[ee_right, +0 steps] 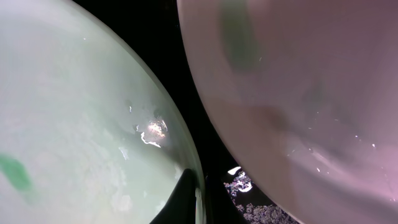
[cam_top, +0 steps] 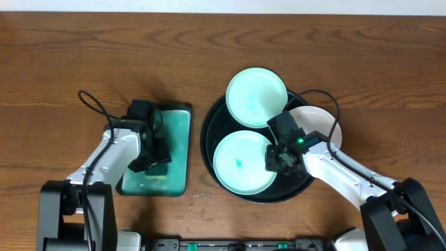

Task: Clean dirty plates on tray and stack at the side
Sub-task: 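Grasp the green scrub sponge with the left gripper and lift it, then scrub the lower pale green plate with the held sponge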

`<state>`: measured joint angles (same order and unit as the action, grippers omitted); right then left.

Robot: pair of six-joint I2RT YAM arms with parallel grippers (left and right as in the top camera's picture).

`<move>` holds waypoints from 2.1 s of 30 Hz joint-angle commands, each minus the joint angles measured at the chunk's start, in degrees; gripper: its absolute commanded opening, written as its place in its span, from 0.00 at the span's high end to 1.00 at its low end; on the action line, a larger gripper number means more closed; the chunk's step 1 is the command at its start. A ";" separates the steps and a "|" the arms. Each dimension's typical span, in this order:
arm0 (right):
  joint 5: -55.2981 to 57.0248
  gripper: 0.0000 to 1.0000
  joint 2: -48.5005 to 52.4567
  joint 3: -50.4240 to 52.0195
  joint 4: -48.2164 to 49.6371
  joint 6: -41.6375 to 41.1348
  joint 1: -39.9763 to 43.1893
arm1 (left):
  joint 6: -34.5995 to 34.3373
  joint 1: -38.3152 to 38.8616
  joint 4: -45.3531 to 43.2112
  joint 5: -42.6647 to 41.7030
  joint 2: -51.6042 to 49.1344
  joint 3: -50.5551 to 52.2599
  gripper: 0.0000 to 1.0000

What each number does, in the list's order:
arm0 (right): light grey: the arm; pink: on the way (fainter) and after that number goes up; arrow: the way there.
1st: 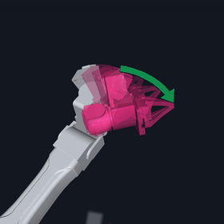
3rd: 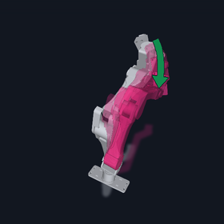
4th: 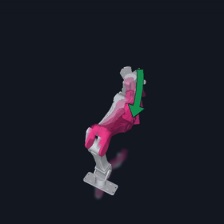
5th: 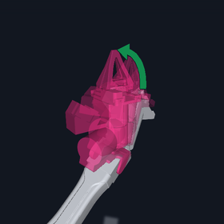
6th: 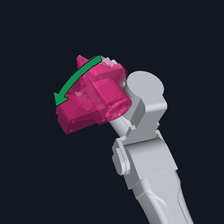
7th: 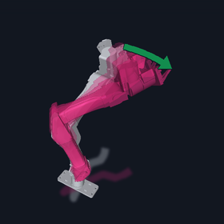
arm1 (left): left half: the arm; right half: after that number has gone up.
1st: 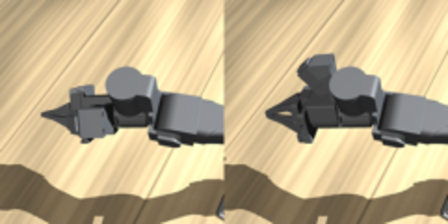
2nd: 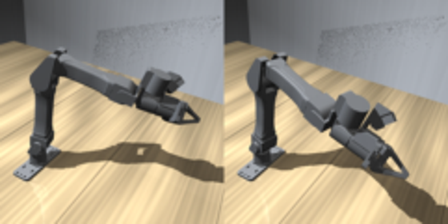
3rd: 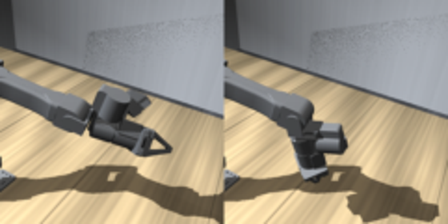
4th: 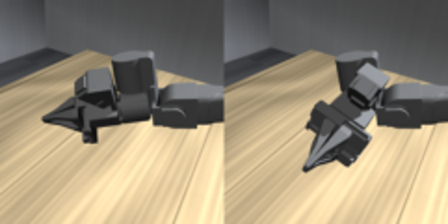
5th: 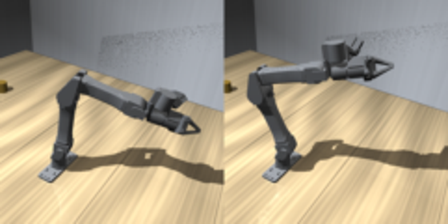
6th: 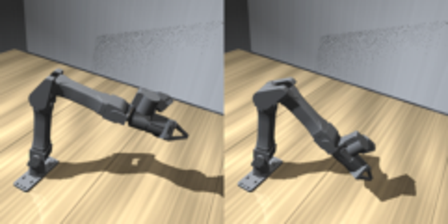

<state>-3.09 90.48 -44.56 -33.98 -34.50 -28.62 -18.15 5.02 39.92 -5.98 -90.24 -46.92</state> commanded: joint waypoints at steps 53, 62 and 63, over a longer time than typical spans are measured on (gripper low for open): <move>1.95 0.99 2.34 0.81 0.74 -0.22 0.00 | -19.45 35.85 -13.73 -24.09 -14.53 -14.29 0.93; 1.97 0.99 2.34 0.81 0.63 -0.22 0.00 | -20.76 36.04 -2.25 -3.85 -16.76 -15.54 0.93; 1.97 0.99 2.34 0.81 0.61 -0.22 0.00 | -20.76 36.04 -0.39 -0.02 -16.76 -15.87 0.93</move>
<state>-3.05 90.48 -44.56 -33.95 -34.50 -28.64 -37.41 41.08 33.45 -21.85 -105.86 -63.46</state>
